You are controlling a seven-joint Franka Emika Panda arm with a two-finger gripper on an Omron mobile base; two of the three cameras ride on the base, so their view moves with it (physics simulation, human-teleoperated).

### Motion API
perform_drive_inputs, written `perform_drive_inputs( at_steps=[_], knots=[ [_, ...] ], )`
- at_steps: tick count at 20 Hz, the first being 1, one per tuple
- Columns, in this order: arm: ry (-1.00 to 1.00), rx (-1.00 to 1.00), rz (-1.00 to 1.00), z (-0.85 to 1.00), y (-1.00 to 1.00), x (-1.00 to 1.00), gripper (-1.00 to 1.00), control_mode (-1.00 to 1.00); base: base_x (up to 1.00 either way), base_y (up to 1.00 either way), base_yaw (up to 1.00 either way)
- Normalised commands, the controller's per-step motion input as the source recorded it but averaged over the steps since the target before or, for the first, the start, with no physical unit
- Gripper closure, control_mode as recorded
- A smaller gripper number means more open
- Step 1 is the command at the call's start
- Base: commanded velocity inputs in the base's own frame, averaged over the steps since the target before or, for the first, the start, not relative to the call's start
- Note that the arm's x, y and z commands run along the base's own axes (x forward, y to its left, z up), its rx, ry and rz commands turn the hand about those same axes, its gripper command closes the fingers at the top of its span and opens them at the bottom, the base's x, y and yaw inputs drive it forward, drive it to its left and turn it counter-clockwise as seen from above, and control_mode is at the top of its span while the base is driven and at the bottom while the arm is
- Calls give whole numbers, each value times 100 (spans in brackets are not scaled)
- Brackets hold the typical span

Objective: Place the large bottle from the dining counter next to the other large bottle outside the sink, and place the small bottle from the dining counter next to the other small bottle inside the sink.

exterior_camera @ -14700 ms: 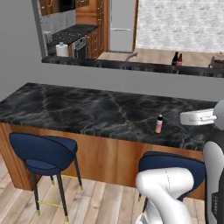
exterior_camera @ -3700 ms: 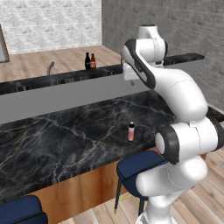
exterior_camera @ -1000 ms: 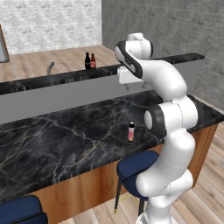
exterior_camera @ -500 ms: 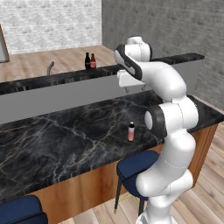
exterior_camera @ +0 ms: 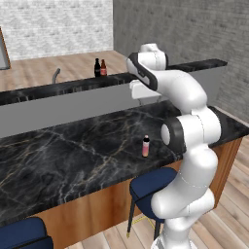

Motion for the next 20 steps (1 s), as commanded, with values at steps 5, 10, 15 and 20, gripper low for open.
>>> perform_drive_inputs(
  at_steps=[5, 10, 15, 20],
  knots=[
    [0, 0, 2, -17, 7, 0, -100, -100, 0, 0, 0],
    [0, 1, 2, -23, 3, 0, -100, -100, 0, 0, 0],
    [0, 0, 1, -15, 0, 2, -100, -100, 0, 0, 0],
    [0, 0, 1, -16, 2, 5, -100, -100, 0, 0, 0]
  ],
)
